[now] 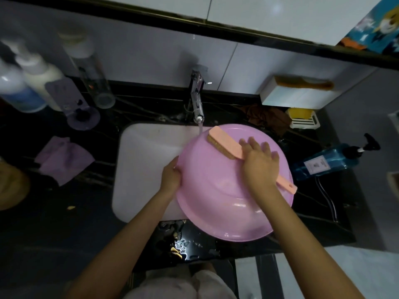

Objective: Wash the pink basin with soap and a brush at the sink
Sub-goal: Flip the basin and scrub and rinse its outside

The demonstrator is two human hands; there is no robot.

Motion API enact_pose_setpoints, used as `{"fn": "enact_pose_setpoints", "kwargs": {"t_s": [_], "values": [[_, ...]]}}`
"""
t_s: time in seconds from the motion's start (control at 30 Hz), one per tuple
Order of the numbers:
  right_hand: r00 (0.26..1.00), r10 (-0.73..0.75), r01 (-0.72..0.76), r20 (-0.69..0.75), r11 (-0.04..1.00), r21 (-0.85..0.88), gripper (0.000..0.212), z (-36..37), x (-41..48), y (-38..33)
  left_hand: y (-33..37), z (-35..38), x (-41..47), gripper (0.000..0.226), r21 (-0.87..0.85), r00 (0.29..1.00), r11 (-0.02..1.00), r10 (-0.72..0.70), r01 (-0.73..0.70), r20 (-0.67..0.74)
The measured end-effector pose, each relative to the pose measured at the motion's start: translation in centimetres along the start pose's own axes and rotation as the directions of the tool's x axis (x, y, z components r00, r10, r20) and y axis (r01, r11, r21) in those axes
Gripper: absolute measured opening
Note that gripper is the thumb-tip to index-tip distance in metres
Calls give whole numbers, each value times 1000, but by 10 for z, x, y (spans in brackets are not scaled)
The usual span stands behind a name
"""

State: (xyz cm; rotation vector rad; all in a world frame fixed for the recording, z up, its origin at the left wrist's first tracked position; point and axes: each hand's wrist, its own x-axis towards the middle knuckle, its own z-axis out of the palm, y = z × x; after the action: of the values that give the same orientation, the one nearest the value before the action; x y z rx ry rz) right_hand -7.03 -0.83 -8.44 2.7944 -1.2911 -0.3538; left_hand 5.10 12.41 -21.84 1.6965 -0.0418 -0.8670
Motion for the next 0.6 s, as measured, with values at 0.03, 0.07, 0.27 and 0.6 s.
{"fn": "enact_pose_setpoints", "kwargs": {"t_s": [0.03, 0.07, 0.27, 0.6], "values": [[999, -37, 37, 11, 999, -18, 51, -2, 2, 1, -4, 0, 4, 40, -50, 999, 998, -44, 43, -8], [997, -70, 70, 19, 997, -28, 51, -5, 3, 1, -6, -2, 6, 37, -98, 996, 992, -84, 84, -3], [976, -216, 216, 9, 974, -72, 46, -11, 9, 5, 8, -8, 29, 16, -120, 993, 987, -100, 106, 55], [965, -260, 262, 39, 964, -43, 65, -3, 5, 18, 44, 25, 56, 42, -18, 918, 985, -152, 170, 367]]}}
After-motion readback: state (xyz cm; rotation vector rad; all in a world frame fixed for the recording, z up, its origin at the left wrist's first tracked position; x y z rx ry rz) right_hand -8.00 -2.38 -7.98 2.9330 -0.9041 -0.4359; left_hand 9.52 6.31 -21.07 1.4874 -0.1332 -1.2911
